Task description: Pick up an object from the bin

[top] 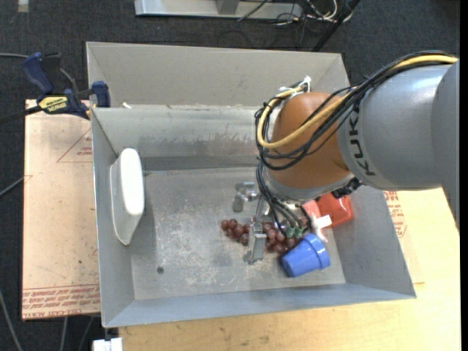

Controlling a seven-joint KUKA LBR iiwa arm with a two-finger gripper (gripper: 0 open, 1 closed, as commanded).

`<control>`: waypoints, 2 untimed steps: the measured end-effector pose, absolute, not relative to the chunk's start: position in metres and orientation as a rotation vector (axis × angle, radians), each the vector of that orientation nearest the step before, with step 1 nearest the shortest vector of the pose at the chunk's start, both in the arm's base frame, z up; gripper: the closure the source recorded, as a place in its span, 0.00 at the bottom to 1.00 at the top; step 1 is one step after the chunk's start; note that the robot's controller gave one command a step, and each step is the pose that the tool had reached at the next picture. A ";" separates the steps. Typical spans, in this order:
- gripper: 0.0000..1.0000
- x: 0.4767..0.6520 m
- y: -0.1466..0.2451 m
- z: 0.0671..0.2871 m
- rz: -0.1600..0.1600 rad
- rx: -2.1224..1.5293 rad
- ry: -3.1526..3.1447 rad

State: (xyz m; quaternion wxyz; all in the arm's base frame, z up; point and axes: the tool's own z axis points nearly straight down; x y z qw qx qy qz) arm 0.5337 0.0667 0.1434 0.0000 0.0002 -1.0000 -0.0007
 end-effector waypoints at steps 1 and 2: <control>0.00 0.550 0.006 0.085 -0.003 0.073 -3.142; 0.00 0.548 -0.033 0.050 -0.005 -0.048 -3.142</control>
Offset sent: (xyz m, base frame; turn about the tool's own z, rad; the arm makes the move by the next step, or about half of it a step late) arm 0.0031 -0.0791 -0.0734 0.1801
